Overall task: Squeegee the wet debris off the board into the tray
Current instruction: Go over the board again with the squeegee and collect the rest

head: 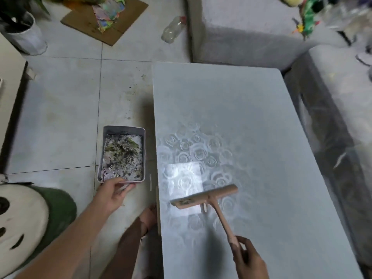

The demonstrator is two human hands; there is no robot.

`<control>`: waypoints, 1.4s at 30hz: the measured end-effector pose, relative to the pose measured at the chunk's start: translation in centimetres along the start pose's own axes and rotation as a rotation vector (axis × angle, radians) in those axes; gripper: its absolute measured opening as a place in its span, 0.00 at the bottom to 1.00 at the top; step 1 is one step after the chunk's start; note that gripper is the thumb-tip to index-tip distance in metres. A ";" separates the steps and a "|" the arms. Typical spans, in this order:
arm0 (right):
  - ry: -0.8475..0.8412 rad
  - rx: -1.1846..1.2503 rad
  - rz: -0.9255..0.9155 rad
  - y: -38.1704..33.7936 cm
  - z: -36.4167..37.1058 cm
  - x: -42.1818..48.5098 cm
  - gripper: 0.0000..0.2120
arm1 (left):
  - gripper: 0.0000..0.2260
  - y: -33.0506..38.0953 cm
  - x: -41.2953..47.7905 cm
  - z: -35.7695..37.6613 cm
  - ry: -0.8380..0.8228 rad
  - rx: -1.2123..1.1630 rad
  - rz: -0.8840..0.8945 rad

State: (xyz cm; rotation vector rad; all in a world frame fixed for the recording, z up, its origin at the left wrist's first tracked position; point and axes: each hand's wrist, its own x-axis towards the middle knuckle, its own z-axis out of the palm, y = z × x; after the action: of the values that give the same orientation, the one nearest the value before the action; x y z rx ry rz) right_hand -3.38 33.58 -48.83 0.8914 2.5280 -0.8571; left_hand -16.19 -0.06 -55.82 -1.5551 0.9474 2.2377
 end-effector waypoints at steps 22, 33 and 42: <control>-0.036 -0.088 0.187 19.4 3.6 -24.1 0.18 | 0.06 -8.7 -12.4 -11.6 -0.009 0.273 -0.139; -0.074 -0.324 -0.117 5.6 4.7 -10.2 0.09 | 0.07 -9.6 -10.9 -11.6 -0.036 0.214 -0.166; -0.105 -0.362 -0.091 9.8 4.7 -15.7 0.16 | 0.05 -9.3 -8.9 -11.5 0.027 0.086 -0.136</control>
State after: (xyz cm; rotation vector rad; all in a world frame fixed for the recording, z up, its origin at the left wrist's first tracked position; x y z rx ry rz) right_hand 15.27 29.55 -49.20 0.6044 2.5320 -0.4332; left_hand 0.91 0.97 -53.63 -1.5662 0.9044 2.0617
